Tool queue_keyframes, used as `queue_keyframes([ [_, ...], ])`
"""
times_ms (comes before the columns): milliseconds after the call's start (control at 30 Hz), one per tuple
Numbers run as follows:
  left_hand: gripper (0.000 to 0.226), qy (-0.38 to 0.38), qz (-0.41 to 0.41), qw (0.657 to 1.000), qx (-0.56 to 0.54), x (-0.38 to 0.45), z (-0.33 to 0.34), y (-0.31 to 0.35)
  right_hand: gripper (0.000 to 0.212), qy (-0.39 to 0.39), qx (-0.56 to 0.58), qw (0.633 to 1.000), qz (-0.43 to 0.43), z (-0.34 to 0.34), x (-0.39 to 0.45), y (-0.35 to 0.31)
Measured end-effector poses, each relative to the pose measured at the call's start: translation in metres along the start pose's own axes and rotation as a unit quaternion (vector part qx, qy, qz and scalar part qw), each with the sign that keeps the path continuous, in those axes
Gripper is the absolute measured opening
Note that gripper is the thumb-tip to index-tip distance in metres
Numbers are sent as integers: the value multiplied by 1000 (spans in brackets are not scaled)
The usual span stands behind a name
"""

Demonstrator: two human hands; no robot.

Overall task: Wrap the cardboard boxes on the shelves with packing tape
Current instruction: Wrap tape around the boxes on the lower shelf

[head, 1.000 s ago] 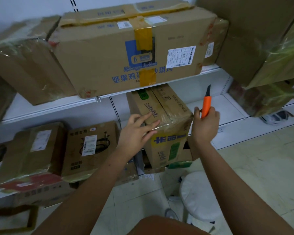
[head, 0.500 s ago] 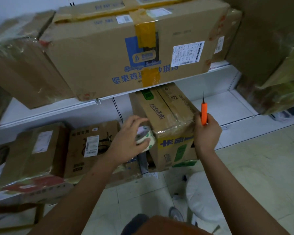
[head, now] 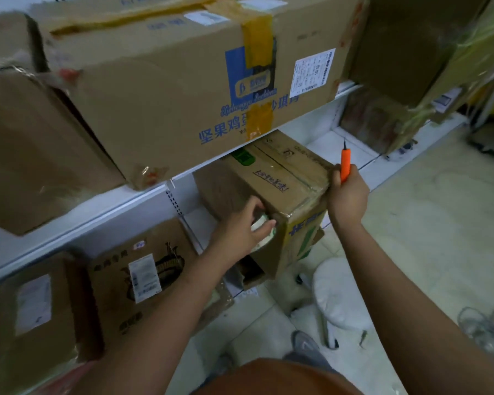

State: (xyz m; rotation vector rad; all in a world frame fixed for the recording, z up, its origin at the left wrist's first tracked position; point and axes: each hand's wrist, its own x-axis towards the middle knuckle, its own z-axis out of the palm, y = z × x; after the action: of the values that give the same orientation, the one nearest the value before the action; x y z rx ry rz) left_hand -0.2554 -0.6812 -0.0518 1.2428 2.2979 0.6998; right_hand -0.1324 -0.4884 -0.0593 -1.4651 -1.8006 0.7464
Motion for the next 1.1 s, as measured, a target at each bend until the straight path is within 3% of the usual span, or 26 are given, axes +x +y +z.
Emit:
queue_keyframes([
  [133, 17, -73, 56, 978, -189, 6, -4, -1, 30, 76, -30, 997, 4, -30, -37, -4],
  [233, 11, -113, 67, 952, -276, 5, -3, -9, 31, 39, -65, 997, -4, -50, -105, -6],
  [367, 24, -155, 82, 952, -250, 6, -7, -20, 28, -61, -100, 992, -40, -48, -177, -10],
  [467, 19, -147, 92, 955, -242, 10, -9, -23, 33, -107, -145, 980, -86, -30, -201, -14],
  [800, 12, -144, 82, 953, -253, 15, -12, -30, 40, -79, -305, 942, -112, -5, -199, 3],
  [933, 8, -122, 45, 954, -271, 21, -19, -50, 48, -106, -274, 956, 19, -17, -215, 26],
  [1000, 8, -136, 40, 951, -276, 22, -24, -59, 60, -90, -213, 973, 7, -30, -226, 33],
  [1100, 6, -134, 46, 947, -288, 22, -24, -60, 46, -30, -139, 989, -44, -37, -214, 27],
])
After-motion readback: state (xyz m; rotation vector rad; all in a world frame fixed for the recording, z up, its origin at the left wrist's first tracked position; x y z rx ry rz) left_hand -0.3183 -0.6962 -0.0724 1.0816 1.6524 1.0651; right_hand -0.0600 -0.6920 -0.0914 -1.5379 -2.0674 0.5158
